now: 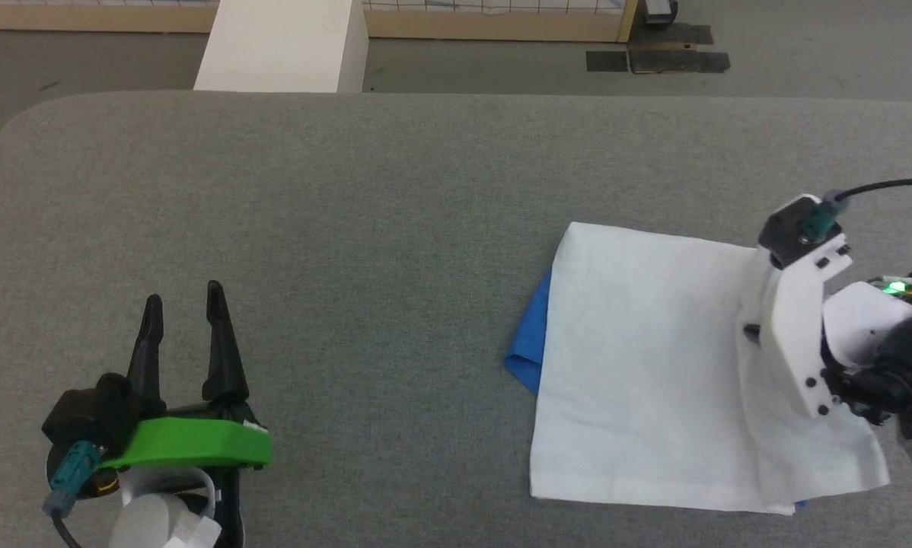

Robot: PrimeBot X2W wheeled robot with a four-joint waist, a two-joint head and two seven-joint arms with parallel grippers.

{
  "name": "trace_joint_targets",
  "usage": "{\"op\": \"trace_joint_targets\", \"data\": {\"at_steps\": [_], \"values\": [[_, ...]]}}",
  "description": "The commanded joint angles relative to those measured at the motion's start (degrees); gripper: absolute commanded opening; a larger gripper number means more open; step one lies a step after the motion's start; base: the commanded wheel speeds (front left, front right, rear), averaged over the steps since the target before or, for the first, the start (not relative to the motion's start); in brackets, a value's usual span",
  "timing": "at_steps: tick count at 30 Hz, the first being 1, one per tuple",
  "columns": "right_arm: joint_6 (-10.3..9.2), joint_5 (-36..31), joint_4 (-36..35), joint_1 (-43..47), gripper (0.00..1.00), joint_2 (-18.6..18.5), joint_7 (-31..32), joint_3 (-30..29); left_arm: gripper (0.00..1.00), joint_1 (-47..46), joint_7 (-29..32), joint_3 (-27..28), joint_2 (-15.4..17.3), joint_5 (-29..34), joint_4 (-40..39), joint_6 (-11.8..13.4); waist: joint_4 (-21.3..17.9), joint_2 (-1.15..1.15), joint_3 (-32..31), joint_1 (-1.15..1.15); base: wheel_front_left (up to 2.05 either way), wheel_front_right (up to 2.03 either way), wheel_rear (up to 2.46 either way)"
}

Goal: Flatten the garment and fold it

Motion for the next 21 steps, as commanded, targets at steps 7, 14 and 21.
{"op": "trace_joint_targets", "data": {"at_steps": [7, 14, 21], "values": [[-0.09, -1.98, 5.48, -5.16, 0.0, 6.76, -1.17, 4.97, 1.0, -1.43, -0.26, -1.66, -0.22, -1.64, 0.15, 0.06, 2.49, 0.0, 2.94, 0.0, 0.0, 0.0, 0.0], [-0.09, -3.07, 12.75, -8.49, 0.0, 11.97, -3.99, 7.36, 1.0, -2.43, -0.26, -3.18, -0.22, -2.3, 0.34, 0.48, 4.47, 0.0, 4.83, 0.0, 0.0, 0.0, 0.0], [-0.09, -4.22, 20.24, -10.37, 0.02, 15.73, -8.02, 8.33, 1.0, -2.78, -0.26, -4.48, -0.22, -3.06, 0.42, 1.18, 5.53, 0.0, 5.51, 0.0, 0.0, 0.0, 0.0]]}}
